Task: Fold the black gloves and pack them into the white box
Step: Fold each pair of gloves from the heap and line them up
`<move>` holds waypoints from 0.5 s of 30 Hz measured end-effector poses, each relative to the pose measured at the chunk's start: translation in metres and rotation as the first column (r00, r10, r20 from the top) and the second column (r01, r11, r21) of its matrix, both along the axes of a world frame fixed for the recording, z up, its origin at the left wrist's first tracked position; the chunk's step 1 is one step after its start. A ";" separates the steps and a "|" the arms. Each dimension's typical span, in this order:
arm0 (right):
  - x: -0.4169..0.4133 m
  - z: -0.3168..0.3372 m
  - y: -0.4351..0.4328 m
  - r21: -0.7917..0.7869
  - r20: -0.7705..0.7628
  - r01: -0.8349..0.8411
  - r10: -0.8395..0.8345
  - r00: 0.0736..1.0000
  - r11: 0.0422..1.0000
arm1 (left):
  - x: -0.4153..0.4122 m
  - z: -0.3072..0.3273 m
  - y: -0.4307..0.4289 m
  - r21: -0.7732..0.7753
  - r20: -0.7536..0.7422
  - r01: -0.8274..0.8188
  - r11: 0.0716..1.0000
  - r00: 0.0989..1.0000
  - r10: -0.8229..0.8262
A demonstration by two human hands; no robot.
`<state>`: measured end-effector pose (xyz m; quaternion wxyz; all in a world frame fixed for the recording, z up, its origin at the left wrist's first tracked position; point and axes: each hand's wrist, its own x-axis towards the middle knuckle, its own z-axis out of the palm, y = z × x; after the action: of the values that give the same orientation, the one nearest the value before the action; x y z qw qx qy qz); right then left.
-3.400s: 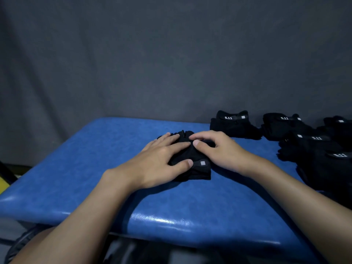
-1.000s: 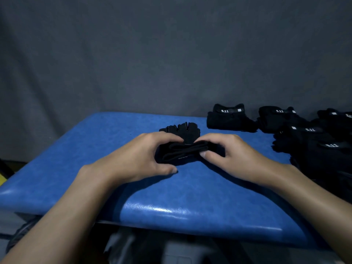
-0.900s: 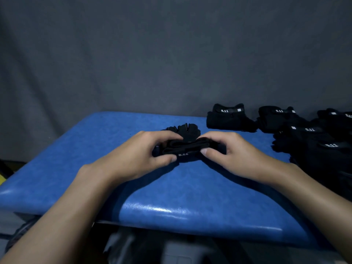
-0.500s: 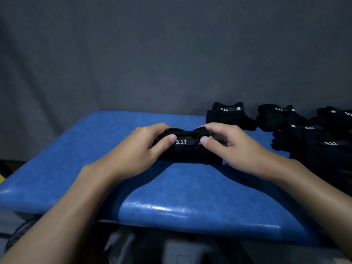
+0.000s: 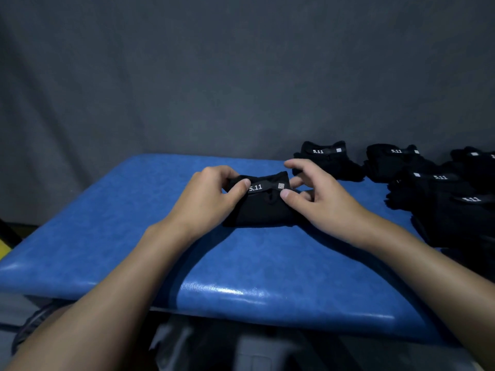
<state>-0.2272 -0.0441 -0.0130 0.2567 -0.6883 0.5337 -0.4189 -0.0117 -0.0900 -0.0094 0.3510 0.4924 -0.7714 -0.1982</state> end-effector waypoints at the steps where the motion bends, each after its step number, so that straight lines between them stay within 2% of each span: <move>1: 0.000 -0.001 0.000 -0.011 -0.021 0.007 -0.007 1.000 1.000 | -0.001 0.000 -0.001 0.005 0.009 -0.021 1.000 1.000 0.021; 6: 0.000 -0.004 0.001 -0.158 -0.182 -0.030 0.001 0.983 0.987 | -0.007 -0.001 0.000 0.021 0.036 -0.118 0.993 0.992 0.118; 11: 0.000 -0.006 0.003 -0.104 -0.311 -0.049 0.015 0.950 0.993 | -0.010 -0.002 0.003 -0.056 0.080 -0.165 0.985 0.982 0.169; 13: 0.000 -0.006 0.002 -0.081 -0.344 -0.050 0.019 0.939 0.996 | -0.007 -0.002 0.006 -0.133 0.140 -0.120 0.984 0.981 0.138; 15: 0.001 -0.006 0.002 -0.071 -0.357 -0.046 0.018 0.934 0.996 | -0.001 -0.002 0.010 -0.166 0.144 0.030 0.986 0.990 -0.006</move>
<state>-0.2266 -0.0425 -0.0194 0.1355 -0.7708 0.5434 -0.3036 -0.0123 -0.0802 -0.0116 0.3331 0.4671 -0.8130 -0.1001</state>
